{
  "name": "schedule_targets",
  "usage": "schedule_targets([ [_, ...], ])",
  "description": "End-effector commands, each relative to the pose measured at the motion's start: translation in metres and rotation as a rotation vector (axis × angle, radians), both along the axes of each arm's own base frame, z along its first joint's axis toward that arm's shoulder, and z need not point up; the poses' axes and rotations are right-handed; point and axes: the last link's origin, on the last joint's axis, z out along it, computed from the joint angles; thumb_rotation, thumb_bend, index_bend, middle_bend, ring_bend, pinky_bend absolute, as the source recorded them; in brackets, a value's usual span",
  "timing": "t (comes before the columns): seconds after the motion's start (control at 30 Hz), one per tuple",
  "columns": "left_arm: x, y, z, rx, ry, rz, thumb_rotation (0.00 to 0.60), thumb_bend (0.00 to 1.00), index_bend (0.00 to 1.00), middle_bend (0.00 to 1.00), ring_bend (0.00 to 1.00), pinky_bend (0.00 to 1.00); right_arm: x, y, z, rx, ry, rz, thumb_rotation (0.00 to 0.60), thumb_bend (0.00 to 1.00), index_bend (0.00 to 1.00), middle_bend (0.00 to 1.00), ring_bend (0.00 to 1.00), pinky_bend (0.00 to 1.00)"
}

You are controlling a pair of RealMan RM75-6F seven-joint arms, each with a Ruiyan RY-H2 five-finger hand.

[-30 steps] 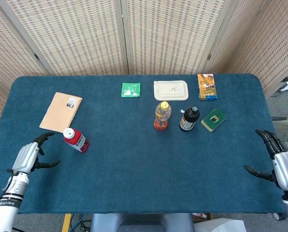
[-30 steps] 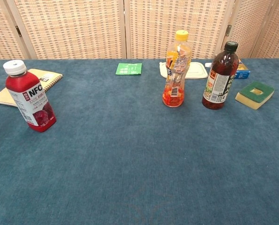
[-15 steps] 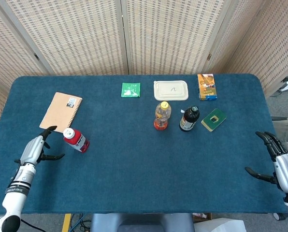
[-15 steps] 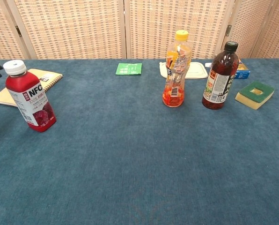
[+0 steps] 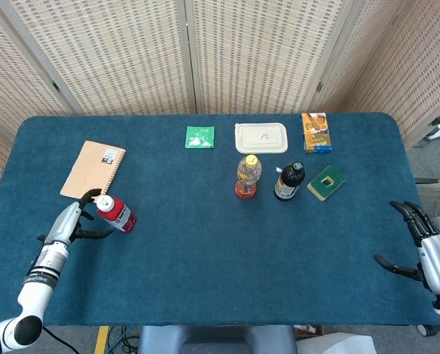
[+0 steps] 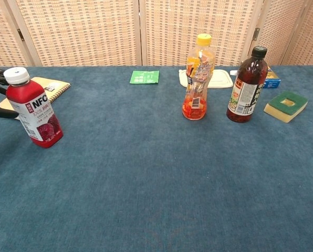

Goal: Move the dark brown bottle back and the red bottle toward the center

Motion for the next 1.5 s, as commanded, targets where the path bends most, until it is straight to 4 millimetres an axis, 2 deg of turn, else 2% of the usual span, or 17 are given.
schedule_targets([
  [0.03, 0.002, 0.002, -0.004, -0.006, -0.006, -0.001, 0.600, 0.10, 0.12, 0.12, 0.14, 0.35, 0.000, 0.000, 0.000, 0.001, 0.000, 0.001, 0.600, 0.00, 0.11, 0.17, 0.09, 0.31],
  [0.47, 0.016, 0.013, -0.018, 0.013, -0.011, -0.001, 0.600, 0.10, 0.16, 0.13, 0.17, 0.35, -0.001, 0.000, 0.001, 0.001, -0.006, -0.003, 0.600, 0.00, 0.12, 0.17, 0.09, 0.31],
  [0.67, 0.015, 0.016, -0.021, 0.065, 0.033, 0.024, 0.600, 0.10, 0.26, 0.24, 0.31, 0.39, -0.002, 0.000, 0.002, 0.000, -0.012, -0.002, 0.600, 0.00, 0.12, 0.17, 0.09, 0.31],
  [0.87, 0.014, 0.017, -0.026, 0.052, 0.066, 0.025, 0.600, 0.09, 0.32, 0.26, 0.34, 0.43, -0.002, -0.001, 0.002, 0.001, -0.014, -0.002, 0.600, 0.00, 0.12, 0.17, 0.09, 0.31],
  [1.3, 0.018, 0.021, -0.028, 0.099, 0.071, 0.039, 0.600, 0.09, 0.48, 0.45, 0.52, 0.60, -0.003, -0.001, 0.003, 0.002, -0.017, -0.007, 0.600, 0.00, 0.12, 0.17, 0.09, 0.31],
  [1.5, 0.022, 0.026, -0.025, 0.120, 0.078, 0.028, 0.600, 0.10, 0.52, 0.50, 0.56, 0.63, -0.003, -0.001, 0.002, 0.004, -0.016, -0.007, 0.600, 0.00, 0.12, 0.17, 0.09, 0.31],
])
